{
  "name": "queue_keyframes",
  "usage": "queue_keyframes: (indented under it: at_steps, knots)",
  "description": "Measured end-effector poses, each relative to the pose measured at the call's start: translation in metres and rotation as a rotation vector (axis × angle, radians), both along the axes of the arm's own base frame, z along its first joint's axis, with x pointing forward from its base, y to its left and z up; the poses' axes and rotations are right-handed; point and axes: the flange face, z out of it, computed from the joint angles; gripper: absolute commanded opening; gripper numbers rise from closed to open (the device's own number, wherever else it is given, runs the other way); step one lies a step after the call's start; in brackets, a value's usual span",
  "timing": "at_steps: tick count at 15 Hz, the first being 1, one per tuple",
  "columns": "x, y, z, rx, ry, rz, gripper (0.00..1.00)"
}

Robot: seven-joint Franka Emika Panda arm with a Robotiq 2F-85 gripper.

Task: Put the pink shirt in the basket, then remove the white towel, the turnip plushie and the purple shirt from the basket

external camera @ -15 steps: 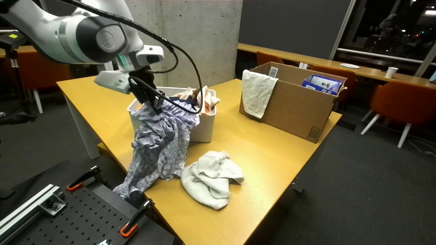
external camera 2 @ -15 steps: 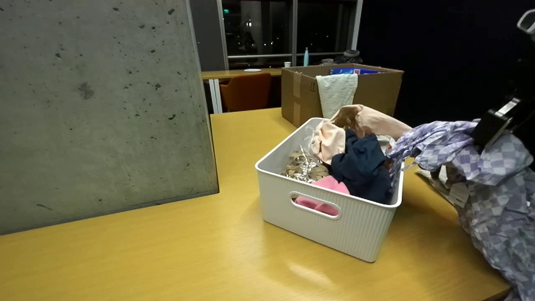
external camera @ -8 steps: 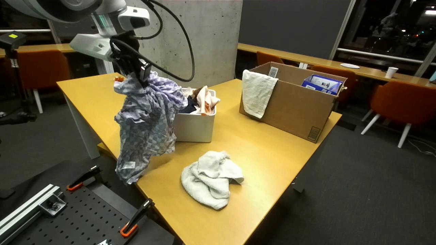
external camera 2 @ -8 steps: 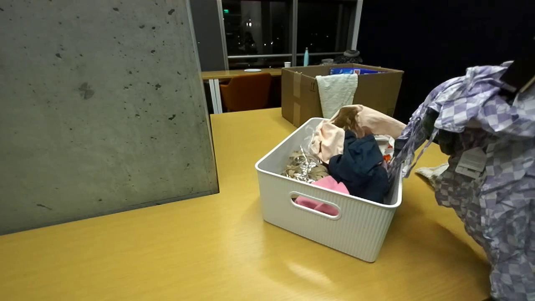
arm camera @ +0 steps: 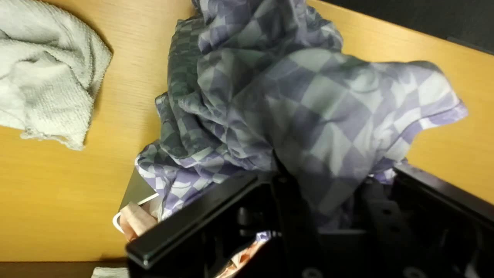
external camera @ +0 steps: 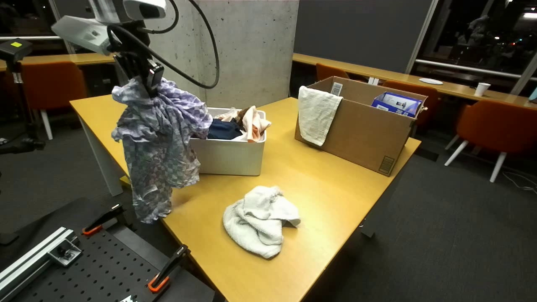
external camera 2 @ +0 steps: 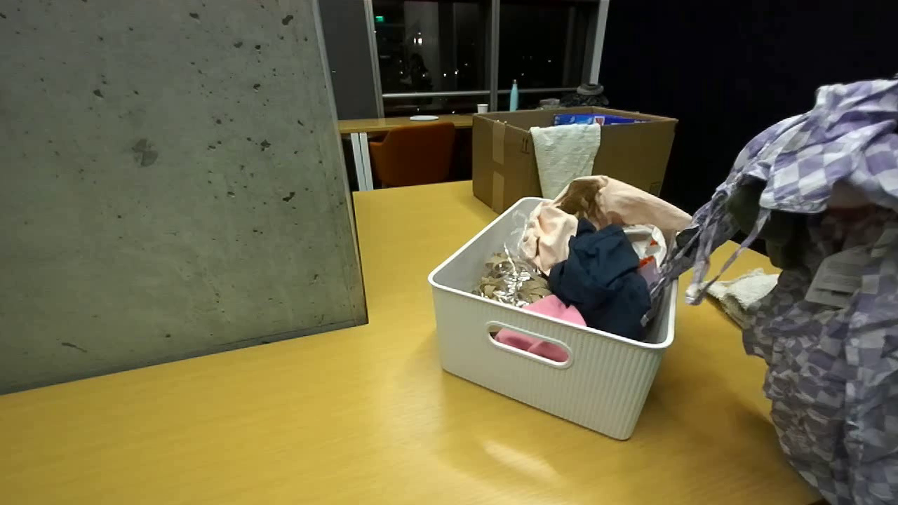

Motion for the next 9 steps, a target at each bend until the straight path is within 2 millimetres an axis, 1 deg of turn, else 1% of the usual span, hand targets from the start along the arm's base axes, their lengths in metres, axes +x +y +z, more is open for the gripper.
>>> queue_keyframes:
  at_steps: [2, 6, 9]
  knots:
    - [-0.016, -0.004, 0.016, 0.005, 0.007, -0.014, 0.03]
    - [-0.051, -0.014, 0.058, 0.022, -0.013, -0.068, 0.03]
    - [-0.07, -0.033, 0.083, 0.035, -0.037, -0.143, 0.03]
